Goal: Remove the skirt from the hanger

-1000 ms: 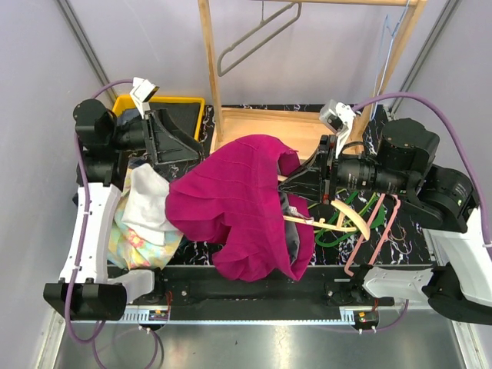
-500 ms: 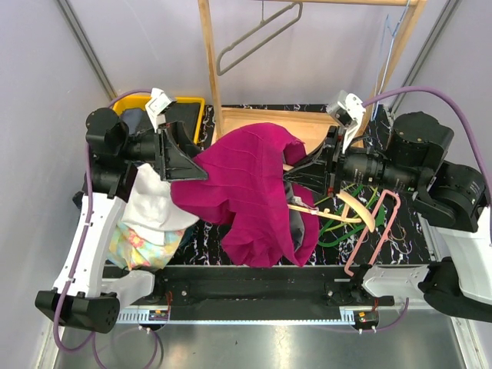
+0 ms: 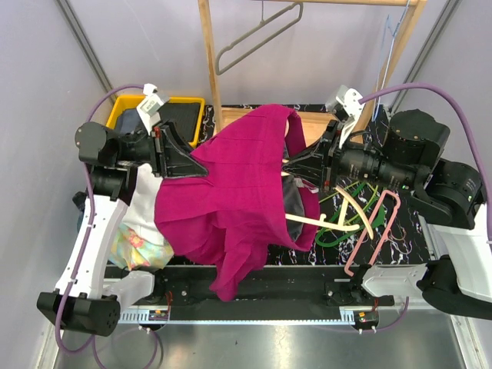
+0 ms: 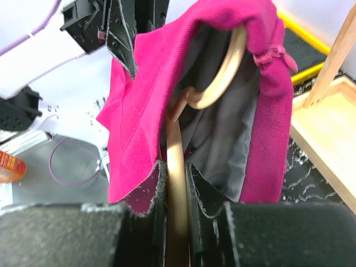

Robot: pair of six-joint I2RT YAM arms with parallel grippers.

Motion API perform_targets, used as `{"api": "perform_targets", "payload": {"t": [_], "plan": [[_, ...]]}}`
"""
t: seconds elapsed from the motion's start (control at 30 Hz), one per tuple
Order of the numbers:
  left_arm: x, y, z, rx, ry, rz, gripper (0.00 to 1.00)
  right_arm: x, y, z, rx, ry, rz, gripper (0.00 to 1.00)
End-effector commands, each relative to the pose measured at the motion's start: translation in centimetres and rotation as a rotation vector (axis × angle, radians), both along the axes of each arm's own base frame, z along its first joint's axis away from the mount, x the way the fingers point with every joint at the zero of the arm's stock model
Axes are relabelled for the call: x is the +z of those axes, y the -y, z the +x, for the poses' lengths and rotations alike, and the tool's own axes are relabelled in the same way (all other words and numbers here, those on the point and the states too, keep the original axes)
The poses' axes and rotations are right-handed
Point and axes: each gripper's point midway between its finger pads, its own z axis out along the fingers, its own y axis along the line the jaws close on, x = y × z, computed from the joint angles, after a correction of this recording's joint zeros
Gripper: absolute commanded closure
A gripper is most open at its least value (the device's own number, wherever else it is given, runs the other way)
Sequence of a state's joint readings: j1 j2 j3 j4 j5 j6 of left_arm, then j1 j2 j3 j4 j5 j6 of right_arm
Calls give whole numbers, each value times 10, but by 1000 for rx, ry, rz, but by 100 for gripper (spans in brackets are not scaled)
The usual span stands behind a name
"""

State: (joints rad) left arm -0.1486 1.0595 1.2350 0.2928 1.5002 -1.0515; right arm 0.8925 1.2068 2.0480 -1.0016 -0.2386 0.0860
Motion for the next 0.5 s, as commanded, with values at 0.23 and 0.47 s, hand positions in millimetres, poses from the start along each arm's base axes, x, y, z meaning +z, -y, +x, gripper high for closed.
{"api": "perform_targets", "payload": {"t": [0.23, 0.47], "plan": [[35, -46, 33, 84, 148, 106, 71, 23, 34, -2, -118, 92, 133, 100], [16, -43, 33, 124, 76, 65, 17, 33, 32, -1, -116, 113, 175, 100]]}}
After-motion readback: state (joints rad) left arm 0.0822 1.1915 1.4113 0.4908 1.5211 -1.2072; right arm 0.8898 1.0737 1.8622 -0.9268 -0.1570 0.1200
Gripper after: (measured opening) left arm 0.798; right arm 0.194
